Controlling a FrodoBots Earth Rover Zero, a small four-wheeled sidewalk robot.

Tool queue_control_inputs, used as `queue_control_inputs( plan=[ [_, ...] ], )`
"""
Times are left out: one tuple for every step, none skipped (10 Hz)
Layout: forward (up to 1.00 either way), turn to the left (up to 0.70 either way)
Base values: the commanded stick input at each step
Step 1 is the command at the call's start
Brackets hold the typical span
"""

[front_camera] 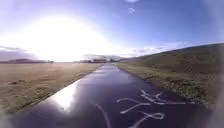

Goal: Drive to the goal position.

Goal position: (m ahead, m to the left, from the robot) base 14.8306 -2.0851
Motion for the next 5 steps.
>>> queue_control_inputs(
  plan=[
    [1.0,-0.02],
    [1.0,-0.02],
    [1.0,-0.02],
    [1.0,-0.02],
    [1.0,-0.02]
  ],
)
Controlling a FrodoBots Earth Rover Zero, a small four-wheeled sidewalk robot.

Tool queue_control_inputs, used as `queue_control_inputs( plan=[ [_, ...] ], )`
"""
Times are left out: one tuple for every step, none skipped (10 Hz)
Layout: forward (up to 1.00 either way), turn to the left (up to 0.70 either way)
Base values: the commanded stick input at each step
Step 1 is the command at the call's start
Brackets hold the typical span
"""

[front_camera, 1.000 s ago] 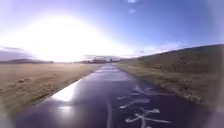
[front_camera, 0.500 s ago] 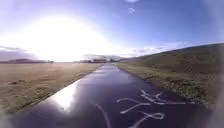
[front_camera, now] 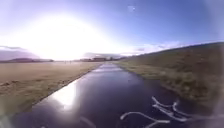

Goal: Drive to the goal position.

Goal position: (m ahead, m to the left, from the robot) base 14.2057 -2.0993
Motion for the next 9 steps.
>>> queue_control_inputs(
  plan=[
    [1.0,-0.02],
    [1.0,-0.02],
    [1.0,-0.02],
    [1.0,-0.02],
    [1.0,-0.02],
    [1.0,-0.02],
    [1.0,-0.02],
    [1.0,-0.02],
    [1.0,-0.02]
  ],
)
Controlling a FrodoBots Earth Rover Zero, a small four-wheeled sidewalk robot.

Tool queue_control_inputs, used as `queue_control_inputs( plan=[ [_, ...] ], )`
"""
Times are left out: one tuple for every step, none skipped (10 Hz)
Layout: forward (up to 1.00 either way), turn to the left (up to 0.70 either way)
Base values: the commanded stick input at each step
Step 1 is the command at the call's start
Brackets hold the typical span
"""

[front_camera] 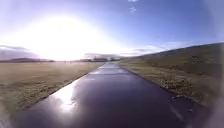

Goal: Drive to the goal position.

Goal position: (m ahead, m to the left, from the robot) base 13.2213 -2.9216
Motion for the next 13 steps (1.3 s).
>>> queue_control_inputs(
  plan=[
    [1.0,-0.02],
    [1.0,-0.02],
    [1.0,-0.02],
    [1.0,-0.02],
    [1.0,-0.02],
    [1.0,-0.02],
    [1.0,-0.1],
    [1.0,-0.24],
    [1.0,-0.22],
    [1.0,-0.02],
    [1.0,0.0],
    [1.0,0.0],
    [1.0,0.0]
  ],
)
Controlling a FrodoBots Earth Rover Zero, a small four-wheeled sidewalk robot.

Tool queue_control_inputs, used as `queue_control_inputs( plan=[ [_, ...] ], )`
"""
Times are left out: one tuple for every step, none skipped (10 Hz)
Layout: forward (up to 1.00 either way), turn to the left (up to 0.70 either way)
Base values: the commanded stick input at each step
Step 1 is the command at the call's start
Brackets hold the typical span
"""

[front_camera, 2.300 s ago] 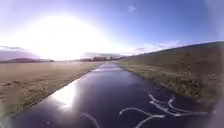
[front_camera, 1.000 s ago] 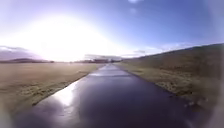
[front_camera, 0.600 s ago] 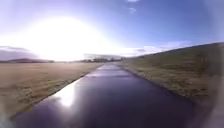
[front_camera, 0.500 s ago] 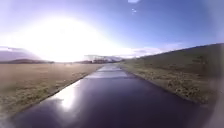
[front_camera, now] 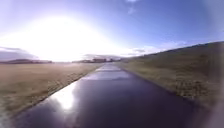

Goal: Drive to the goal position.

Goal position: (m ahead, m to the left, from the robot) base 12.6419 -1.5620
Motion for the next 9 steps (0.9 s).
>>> queue_control_inputs(
  plan=[
    [1.0,0.0],
    [1.0,0.0],
    [1.0,0.0],
    [1.0,0.0],
    [1.0,0.0],
    [1.0,0.0],
    [1.0,0.0],
    [1.0,0.0],
    [1.0,0.0]
  ],
)
